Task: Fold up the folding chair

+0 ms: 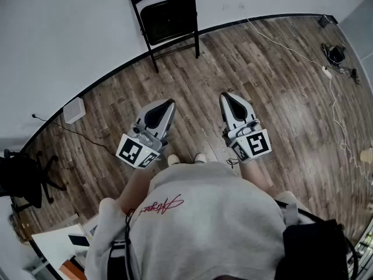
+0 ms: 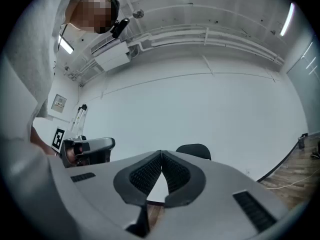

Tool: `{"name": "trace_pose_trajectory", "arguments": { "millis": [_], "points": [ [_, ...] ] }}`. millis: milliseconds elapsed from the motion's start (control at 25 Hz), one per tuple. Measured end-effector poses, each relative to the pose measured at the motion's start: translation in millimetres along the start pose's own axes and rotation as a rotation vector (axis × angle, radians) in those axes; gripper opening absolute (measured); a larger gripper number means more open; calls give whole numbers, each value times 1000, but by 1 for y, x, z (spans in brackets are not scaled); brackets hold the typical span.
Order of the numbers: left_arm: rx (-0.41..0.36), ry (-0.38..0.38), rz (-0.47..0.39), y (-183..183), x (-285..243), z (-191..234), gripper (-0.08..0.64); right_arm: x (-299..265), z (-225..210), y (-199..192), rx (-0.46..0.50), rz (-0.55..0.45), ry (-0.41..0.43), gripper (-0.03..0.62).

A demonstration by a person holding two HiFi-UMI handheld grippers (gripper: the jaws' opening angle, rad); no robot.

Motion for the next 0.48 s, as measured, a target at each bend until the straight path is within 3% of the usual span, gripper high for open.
{"name": "trace_pose_trajectory", "arguments": {
  "millis": [480],
  "points": [
    [-2, 9, 18, -5, -9, -4, 17, 5, -14, 1, -24, 23, -24, 15]
  ]
}}
Point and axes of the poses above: the fingertips, and each gripper's own axes: x backward along the fingers, z to its left, y out of its top, the point moved 6 cm from there along x, backward along the fingers, and after that the axes turned 3 degrees about -x, right-handed, at the moved point
